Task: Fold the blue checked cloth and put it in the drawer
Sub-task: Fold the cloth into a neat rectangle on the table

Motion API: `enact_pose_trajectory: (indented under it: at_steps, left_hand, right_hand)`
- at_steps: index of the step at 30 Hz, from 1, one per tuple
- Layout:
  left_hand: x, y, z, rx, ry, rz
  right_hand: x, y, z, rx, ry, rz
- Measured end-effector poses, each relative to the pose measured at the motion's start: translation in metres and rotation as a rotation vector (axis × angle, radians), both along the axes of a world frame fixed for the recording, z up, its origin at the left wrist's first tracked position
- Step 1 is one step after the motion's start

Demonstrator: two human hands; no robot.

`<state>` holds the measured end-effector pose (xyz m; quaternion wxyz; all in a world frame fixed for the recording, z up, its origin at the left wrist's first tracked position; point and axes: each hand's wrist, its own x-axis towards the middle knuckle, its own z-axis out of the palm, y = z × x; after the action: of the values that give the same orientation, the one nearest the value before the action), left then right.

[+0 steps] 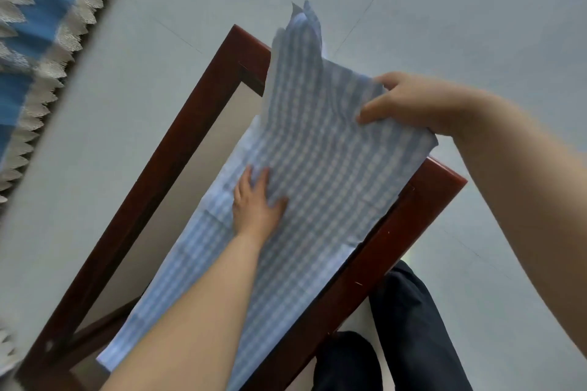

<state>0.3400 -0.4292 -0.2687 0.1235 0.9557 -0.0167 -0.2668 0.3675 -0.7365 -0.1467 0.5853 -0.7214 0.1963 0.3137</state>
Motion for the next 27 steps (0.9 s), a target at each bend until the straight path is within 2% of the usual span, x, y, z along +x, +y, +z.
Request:
enact_pose_trajectory:
  at_steps: [2,5,7,10,12,16,19,21,23,25,27]
  left_hand:
    - [-0.015,0.02,0.01,-0.252,0.038,0.224]
    - [-0.027,0.053,0.037,-0.724,0.222,0.883]
    - [-0.037,0.091,0.05,-0.99,0.321,1.222]
    - [-0.066,0.156,0.052,-1.201,0.356,1.458]
    - [-0.089,0.188,0.052,-1.22,0.43,1.457]
    - [-0.108,0.196,0.052,-1.018,0.546,1.25]
    - [-0.113,0.196,0.029,-0.931,0.412,1.21]
    - [-0.114,0.191,0.026,-0.832,0.197,1.215]
    - [-0.115,0.185,0.033,-0.813,0.064,1.124]
    - [-0.119,0.189,0.037,-0.856,0.047,1.018]
    - [-0.13,0.198,0.034,-0.879,0.102,1.014]
  right_hand:
    - [-0.016,0.042,0.034,0.04,-0.078,0.117]
    - [-0.042,0.127,0.053,-0.01,-0.164,0.372]
    - [-0.068,0.194,0.043,-0.094,-0.202,0.477]
    - [-0.116,0.284,0.011,-0.272,-0.25,0.602]
    - [-0.15,0.325,-0.024,-0.357,-0.218,0.702]
    - [-0.203,0.359,-0.079,-0.419,-0.114,0.811]
    - [-0.217,0.36,-0.086,-0.325,-0.1,0.727]
    - [-0.221,0.357,-0.088,-0.417,-0.423,0.491]
    - [-0.218,0.345,-0.095,-0.655,-0.72,0.201]
    - [-0.208,0.327,-0.1,-0.813,-0.728,0.099]
    - [-0.194,0.31,-0.101,-0.897,-0.63,0.181]
